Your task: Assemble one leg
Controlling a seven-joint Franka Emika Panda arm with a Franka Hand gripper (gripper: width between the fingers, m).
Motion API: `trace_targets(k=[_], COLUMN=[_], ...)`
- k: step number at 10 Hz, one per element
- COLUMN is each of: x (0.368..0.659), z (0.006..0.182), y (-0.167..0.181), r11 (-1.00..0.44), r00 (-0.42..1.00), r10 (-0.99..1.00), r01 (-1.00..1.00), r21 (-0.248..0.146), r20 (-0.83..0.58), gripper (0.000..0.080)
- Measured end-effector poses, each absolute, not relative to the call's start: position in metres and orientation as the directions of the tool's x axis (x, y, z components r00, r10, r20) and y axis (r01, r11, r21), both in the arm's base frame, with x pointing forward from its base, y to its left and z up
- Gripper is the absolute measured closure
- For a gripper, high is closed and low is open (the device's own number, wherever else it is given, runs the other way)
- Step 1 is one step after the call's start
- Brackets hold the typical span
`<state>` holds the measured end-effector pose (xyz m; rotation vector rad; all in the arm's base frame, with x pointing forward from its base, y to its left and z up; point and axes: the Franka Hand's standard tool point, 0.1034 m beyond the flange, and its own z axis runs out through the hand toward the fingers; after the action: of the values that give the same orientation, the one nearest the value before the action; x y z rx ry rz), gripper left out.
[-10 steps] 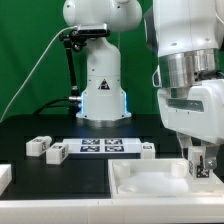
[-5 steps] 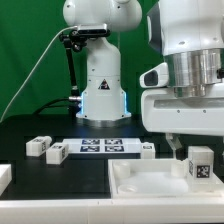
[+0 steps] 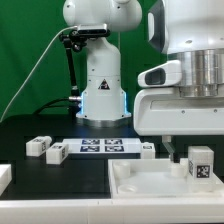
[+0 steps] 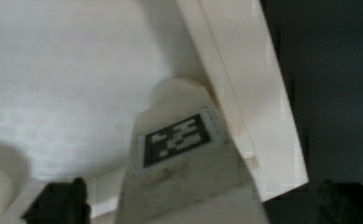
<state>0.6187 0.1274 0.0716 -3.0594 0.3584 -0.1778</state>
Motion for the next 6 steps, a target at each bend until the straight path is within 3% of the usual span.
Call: trace_targets(k=[5,6], x=[0.6201,0.6201], z=[0.0713,0.0712], y=[0.1193,0.1194], r11=[-0.993,-0.994], r00=[0.986,0.987], r10=[0.112,0.104], r01=[0.115,0.107], r21=[-0.019,-0.020], r20=[0.126,0.125], gripper=[0.0151,0.0273])
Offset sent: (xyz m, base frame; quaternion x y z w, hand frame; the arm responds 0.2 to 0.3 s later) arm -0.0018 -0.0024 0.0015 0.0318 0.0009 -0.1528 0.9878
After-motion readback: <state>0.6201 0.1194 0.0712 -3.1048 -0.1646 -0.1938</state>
